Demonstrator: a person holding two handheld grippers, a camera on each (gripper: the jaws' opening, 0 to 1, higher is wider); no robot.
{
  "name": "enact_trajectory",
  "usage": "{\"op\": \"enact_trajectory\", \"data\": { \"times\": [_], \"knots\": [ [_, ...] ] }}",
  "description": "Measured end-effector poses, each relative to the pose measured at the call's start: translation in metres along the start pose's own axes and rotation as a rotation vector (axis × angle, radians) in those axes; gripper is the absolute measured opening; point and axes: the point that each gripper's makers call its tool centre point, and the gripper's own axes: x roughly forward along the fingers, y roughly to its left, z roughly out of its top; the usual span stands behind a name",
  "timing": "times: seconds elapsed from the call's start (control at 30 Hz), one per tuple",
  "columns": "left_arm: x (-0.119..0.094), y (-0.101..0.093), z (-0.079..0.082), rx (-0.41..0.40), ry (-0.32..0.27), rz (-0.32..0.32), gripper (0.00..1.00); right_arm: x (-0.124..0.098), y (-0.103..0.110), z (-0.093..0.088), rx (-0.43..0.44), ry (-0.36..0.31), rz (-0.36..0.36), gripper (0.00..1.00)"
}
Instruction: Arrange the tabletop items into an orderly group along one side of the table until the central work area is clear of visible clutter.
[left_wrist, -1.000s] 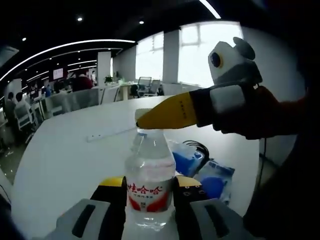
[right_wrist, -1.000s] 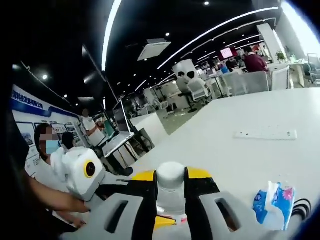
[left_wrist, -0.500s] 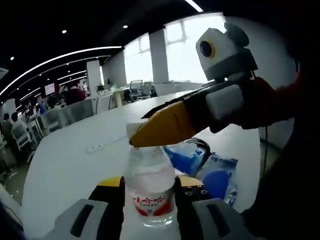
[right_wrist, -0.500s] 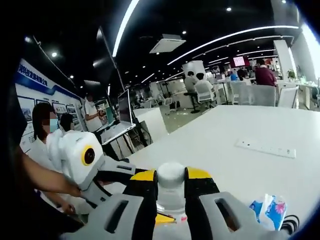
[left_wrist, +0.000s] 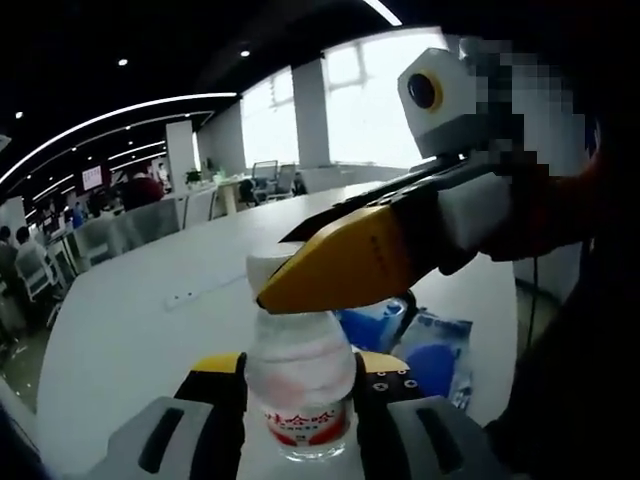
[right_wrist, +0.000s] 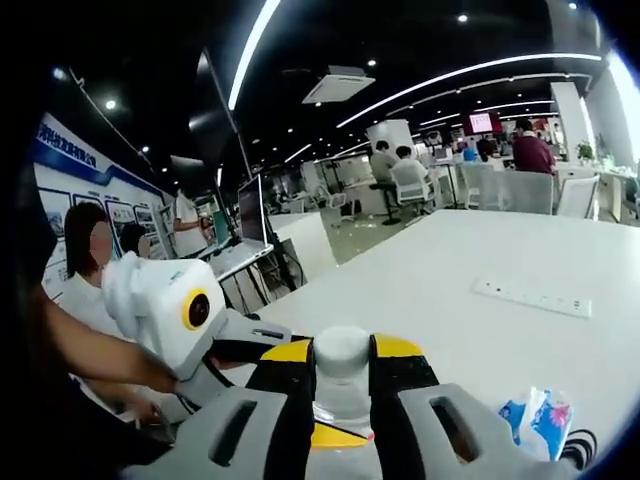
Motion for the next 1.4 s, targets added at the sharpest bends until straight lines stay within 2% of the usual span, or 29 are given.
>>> {"op": "enact_trajectory", "data": {
  "times": [0.17, 0.33, 0.57, 0.7, 0.77, 0.87, 0.93, 1.13, 1.4],
  "knots": [
    [0.003, -0.003, 0.001, -0.026, 0.000, 0.002, 0.39, -0.002, 0.000, 0.001, 0.008, 0.001, 0.001, 0.13],
    [0.001, -0.005, 0.006, -0.093, -0.027, 0.003, 0.37, -0.004, 0.001, 0.006, 0.002, -0.012, 0.000, 0.14],
    [-0.001, 0.000, 0.004, -0.098, -0.032, -0.003, 0.34, -0.004, 0.003, 0.010, 0.005, -0.023, 0.007, 0.16],
    [-0.005, -0.001, 0.005, -0.108, -0.038, 0.005, 0.34, -0.002, 0.007, 0.011, -0.029, -0.022, 0.024, 0.17],
    [-0.006, -0.001, 0.006, -0.111, -0.041, 0.009, 0.34, 0.000, 0.008, 0.011, -0.013, -0.023, 0.029, 0.18],
    [-0.008, 0.002, 0.008, -0.114, -0.052, 0.016, 0.34, 0.001, 0.002, 0.011, -0.011, -0.027, 0.003, 0.28],
    [-0.009, 0.005, 0.011, -0.124, -0.062, 0.028, 0.34, -0.001, 0.000, 0.013, 0.032, -0.045, 0.008, 0.30],
    [-0.008, 0.021, 0.007, -0.142, -0.061, 0.047, 0.34, -0.011, -0.008, 0.016, 0.033, -0.060, -0.021, 0.38],
    [0.000, 0.050, 0.009, -0.165, -0.064, 0.099, 0.34, -0.039, -0.030, 0.006, 0.026, -0.053, -0.116, 0.54]
  ]
}}
